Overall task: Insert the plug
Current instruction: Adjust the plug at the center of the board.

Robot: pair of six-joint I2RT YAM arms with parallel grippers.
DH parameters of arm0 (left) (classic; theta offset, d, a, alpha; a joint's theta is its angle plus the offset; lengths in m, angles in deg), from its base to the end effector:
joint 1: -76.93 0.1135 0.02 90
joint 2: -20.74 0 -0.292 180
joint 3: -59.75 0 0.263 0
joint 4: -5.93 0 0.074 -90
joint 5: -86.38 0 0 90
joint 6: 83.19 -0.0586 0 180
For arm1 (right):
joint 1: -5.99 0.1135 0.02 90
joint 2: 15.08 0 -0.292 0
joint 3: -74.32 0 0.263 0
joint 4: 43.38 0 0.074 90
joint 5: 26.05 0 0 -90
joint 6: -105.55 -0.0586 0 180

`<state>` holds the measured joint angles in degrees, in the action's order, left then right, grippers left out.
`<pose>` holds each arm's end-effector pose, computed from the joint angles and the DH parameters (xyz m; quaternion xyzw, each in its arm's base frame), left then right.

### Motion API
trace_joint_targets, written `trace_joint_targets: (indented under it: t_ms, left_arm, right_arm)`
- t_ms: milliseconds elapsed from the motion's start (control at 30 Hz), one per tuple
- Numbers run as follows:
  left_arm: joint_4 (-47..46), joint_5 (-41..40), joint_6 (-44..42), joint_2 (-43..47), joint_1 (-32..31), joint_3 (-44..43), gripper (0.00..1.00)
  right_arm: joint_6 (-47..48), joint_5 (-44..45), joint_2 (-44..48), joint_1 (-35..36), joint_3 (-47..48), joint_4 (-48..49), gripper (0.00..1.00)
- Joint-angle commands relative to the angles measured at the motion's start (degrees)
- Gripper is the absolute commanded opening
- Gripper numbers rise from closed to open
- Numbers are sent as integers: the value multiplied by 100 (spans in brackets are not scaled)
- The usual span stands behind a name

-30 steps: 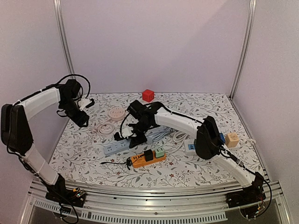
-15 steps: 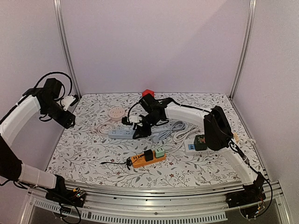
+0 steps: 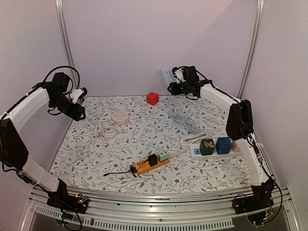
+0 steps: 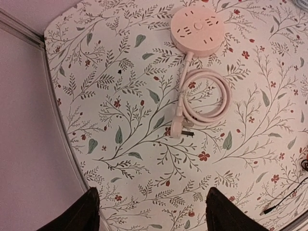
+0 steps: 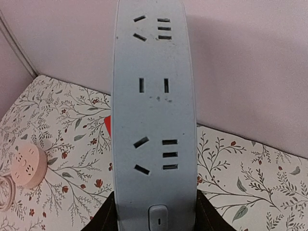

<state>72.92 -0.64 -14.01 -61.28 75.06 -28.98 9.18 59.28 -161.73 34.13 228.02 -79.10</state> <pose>0.3061 -0.0130 0.3183 0.1966 0.9460 0.0174 0.2570 0.5631 0.3066 0.2428 -0.1827 0.8401 0.1846 0.4763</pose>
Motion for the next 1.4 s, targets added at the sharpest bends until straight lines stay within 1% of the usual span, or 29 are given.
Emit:
trace_joint_targets:
  t_ms: [0, 100, 200, 267, 333, 433, 533, 600, 700, 900, 1033, 1133, 1200, 1267, 1367]
  left_arm:
    - [-549, 415, 373, -1134, -77, -891, 74]
    - [-725, 448, 427, -2017, -320, -1590, 73]
    - [-895, 262, 571, -3008, -606, -2705, 71]
    - [-1028, 207, 794, -3677, -733, -3444, 71]
    - [-1013, 224, 1081, -4415, -829, -4281, 71]
    - [-824, 439, 1498, -5365, -943, -5489, 71]
    - [-761, 516, 1832, -6055, -1079, -6254, 71]
    - [-826, 631, 1973, -6308, -1162, -6463, 71]
    - [-1082, 830, 2063, -6471, -1263, -6455, 71]
    - [-1536, 1201, 2053, -6617, -1301, -6436, 75]
    - [-1828, 1357, 1883, -6642, -1307, -6421, 79]
    - [-2112, 1376, 1776, -6711, -1304, -6457, 85]
    - [-2150, 1254, 1669, -6803, -1300, -6571, 87]
    - [-2166, 1002, 1465, -6876, -1298, -6663, 88]
    - [-2325, 653, 1039, -6992, -1306, -6732, 89]
  right_arm:
    - [-2094, 244, -893, -83, 729, 721, 0]
    - [-2972, 95, -1557, -77, 1267, 1360, 0]
    - [-3788, -12, -1965, -25, 1331, 2124, 0]
    - [-4309, 63, -2221, 100, 1400, 2403, 0]
    - [-4634, 270, -2363, 320, 1473, 2568, 0]
    - [-5027, 536, -2557, 449, 1571, 2748, 0]
    - [-5548, 704, -2889, 540, 1874, 2787, 0]
    - [-5719, 694, -3077, 625, 1953, 2747, 0]
    - [-5936, 537, -3144, 806, 1954, 2683, 0]
    - [-6120, -462, -3125, 1168, 1954, 2543, 0]
    - [-6141, -1071, -3061, 1252, 1955, 2501, 0]
    - [-6073, -1727, -2962, 1219, 1921, 2474, 0]
    - [-5936, -2124, -2775, 1167, 1732, 2465, 0]
    - [-5693, -2549, -2358, 1074, 1222, 2425, 0]
    - [-5298, -2379, -1622, 858, 116, 2320, 0]
